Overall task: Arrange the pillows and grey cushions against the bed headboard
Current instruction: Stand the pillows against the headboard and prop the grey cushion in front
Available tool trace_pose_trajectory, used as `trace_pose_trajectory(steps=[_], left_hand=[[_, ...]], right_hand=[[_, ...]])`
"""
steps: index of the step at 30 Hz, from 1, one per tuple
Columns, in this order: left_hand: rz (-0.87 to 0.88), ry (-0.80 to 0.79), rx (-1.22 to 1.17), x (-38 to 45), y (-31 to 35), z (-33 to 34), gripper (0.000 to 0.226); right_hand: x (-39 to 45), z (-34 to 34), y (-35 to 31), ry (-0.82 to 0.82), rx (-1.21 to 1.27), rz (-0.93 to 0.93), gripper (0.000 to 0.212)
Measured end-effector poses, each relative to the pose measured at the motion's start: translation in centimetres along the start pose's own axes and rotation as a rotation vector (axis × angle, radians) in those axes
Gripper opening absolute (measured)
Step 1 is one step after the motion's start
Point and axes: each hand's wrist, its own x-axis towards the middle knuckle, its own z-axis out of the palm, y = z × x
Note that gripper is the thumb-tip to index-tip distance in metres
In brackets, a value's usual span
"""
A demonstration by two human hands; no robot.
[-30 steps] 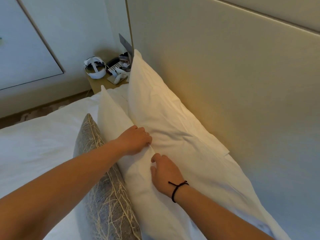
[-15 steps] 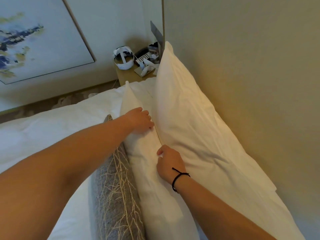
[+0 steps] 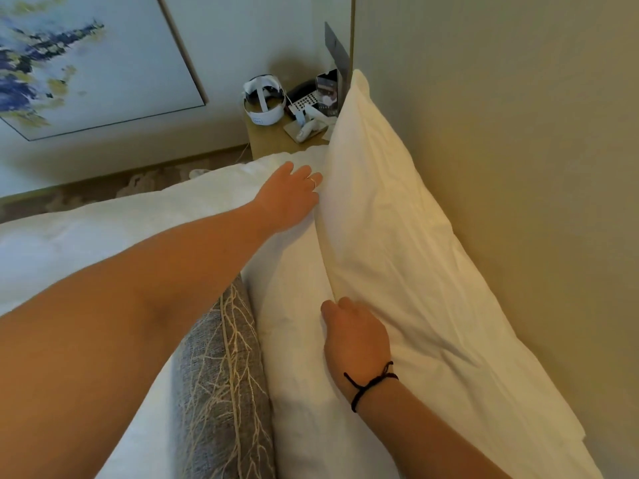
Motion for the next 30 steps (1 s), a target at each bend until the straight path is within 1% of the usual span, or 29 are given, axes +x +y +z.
trace_pose_trajectory(steps=[3, 5, 6, 8, 10, 12, 13, 15, 18, 19, 20, 23, 25, 28, 30], left_hand=[[-0.175, 0.018, -0.221, -2.0, 1.5, 1.5, 0.038], [-0.299, -0.013, -0.406, -4.0, 2.0, 2.2, 0.051], [-0.355, -0.023, -0.484, -5.2, 2.1, 2.3, 0.055], [-0.449, 0.013, -0.593, -8.4, 2.3, 2.5, 0.059], [-0.571, 0.096, -0.674, -12.6, 2.4, 2.6, 0.059], [-0.718, 0.156, -0.780, -17.5, 2.7, 3.4, 0.060], [-0.797, 0.159, -0.868, -19.9, 3.3, 4.1, 0.061], [-0.964, 0.124, -1.151, -24.2, 5.6, 5.7, 0.064], [-1.202, 0.049, -1.693, -29.2, 11.3, 7.7, 0.078], [-1.263, 0.031, -1.789, -30.5, 13.2, 8.2, 0.080], [-1.300, 0.025, -1.825, -31.6, 14.9, 8.8, 0.080], [-1.353, 0.010, -1.872, -34.1, 18.1, 10.7, 0.079], [-1.395, -0.023, -1.941, -35.1, 19.1, 11.7, 0.085], [-1.444, -0.036, -2.040, -35.9, 20.2, 12.3, 0.097], [-1.462, -0.011, -2.091, -36.1, 20.6, 12.4, 0.098]], right_hand=[[-0.3, -0.1, -0.1, -0.118, -0.140, -0.019, 0.023], [-0.5, -0.2, -0.6, -0.135, -0.174, -0.023, 0.024], [-0.6, -0.4, -1.0, -0.118, -0.177, -0.027, 0.025], [-0.9, -0.8, -1.7, -0.056, -0.156, -0.057, 0.029], [-1.7, -1.1, -2.7, 0.002, -0.085, -0.132, 0.032], [-3.0, -1.4, -4.6, 0.005, 0.020, -0.248, 0.038], [-3.7, -1.4, -5.8, -0.014, 0.064, -0.307, 0.043], [-5.0, -0.8, -8.3, -0.062, 0.093, -0.416, 0.050], [-6.5, 1.1, -11.4, -0.162, 0.025, -0.527, 0.059], [-6.8, 1.9, -12.1, -0.190, 0.001, -0.520, 0.062], [-7.2, 2.6, -12.5, -0.215, -0.014, -0.483, 0.067], [-7.8, 3.9, -13.0, -0.283, -0.025, -0.285, 0.079], [-8.0, 4.3, -13.0, -0.301, -0.039, -0.187, 0.080], [-7.6, 4.6, -13.2, -0.271, -0.079, -0.189, 0.077], [-7.2, 5.0, -13.2, -0.259, -0.058, -0.191, 0.073]])
